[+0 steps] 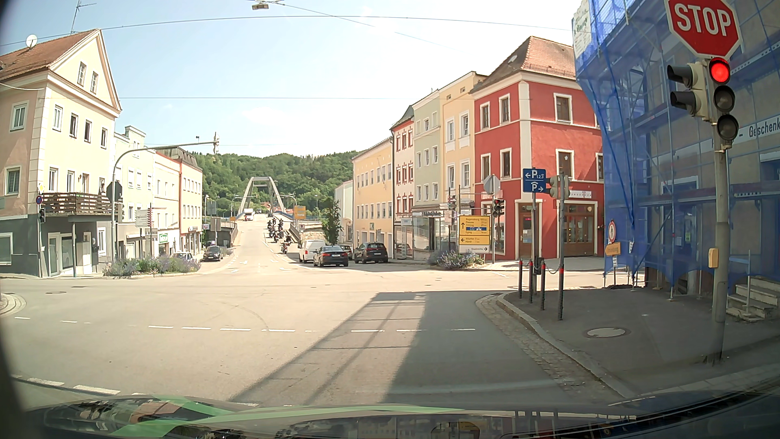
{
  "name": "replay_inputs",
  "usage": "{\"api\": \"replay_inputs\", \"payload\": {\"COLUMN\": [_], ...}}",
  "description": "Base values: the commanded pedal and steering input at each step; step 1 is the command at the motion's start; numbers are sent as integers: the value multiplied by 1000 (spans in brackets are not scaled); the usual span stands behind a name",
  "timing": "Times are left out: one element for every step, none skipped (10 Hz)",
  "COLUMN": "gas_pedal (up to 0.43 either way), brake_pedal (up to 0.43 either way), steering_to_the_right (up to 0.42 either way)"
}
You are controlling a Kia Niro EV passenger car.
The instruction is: Follow the waypoints while adhering to traffic rules and regulations
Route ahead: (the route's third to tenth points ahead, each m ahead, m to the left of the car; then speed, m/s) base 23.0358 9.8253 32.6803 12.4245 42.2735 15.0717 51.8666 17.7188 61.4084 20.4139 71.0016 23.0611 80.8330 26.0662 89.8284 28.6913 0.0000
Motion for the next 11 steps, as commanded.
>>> {"api": "replay_inputs", "payload": {"gas_pedal": [0, 0, 0, 0, 0, 0, 0, 0, 0, 0, 0], "brake_pedal": [323, 329, 329, 329, 329, 329, 329, 329, 329, 329, 329], "steering_to_the_right": [21, 21, 21, 21, 21, 21, 21, 21, 20, 21, 21]}}
